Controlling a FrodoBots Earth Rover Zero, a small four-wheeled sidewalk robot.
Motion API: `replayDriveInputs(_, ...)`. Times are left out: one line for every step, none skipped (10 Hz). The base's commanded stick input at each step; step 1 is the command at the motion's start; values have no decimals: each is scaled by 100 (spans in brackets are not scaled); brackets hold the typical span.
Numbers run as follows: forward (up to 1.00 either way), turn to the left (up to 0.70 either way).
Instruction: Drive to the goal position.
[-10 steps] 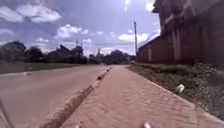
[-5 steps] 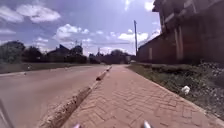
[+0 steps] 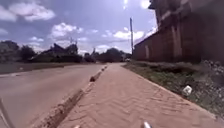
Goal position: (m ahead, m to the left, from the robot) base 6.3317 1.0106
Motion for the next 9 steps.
replayDriveInputs(50,0)
replayDriveInputs(50,0)
replayDriveInputs(50,0)
replayDriveInputs(50,0)
replayDriveInputs(50,0)
replayDriveInputs(50,0)
replayDriveInputs(50,-13)
replayDriveInputs(50,-39)
replayDriveInputs(50,-50)
